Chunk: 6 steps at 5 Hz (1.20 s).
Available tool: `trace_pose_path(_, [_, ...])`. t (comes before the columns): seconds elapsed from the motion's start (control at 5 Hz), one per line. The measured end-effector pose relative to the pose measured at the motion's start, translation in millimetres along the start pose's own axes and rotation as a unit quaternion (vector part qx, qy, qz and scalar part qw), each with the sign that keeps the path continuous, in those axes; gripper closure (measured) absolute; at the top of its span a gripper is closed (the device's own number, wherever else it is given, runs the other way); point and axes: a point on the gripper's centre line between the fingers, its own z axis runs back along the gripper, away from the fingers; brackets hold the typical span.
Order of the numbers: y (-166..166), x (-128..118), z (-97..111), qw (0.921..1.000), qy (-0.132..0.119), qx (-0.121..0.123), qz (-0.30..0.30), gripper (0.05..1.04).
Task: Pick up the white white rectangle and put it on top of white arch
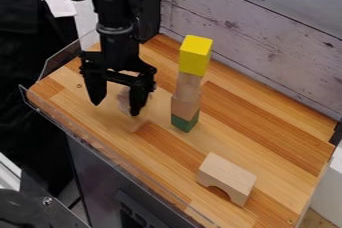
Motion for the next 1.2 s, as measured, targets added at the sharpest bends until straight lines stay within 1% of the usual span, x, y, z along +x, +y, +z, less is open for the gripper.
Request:
trace_pose_path(0.2, [0.1, 6.5, -2.7, 1.0000, -0.002, -0.002, -0.003, 0.083])
trace_pose_path(0.6, [-3.5, 19.5, -3.9, 0.9998, -0.003, -0.016, -0.014, 0.083])
trace_pose_path(0.8, [-3.0, 24.7, -10.1, 0.9997, 0.006, -0.017, -0.015, 0.083])
trace_pose_path(1.0, [-1.8, 27.4, -16.8, 0.9997, 0.017, -0.018, -0.007, 0.109])
trace_pose_path(1.2, [4.2, 27.6, -24.9, 0.9994, 0.027, -0.016, 0.014, 0.381])
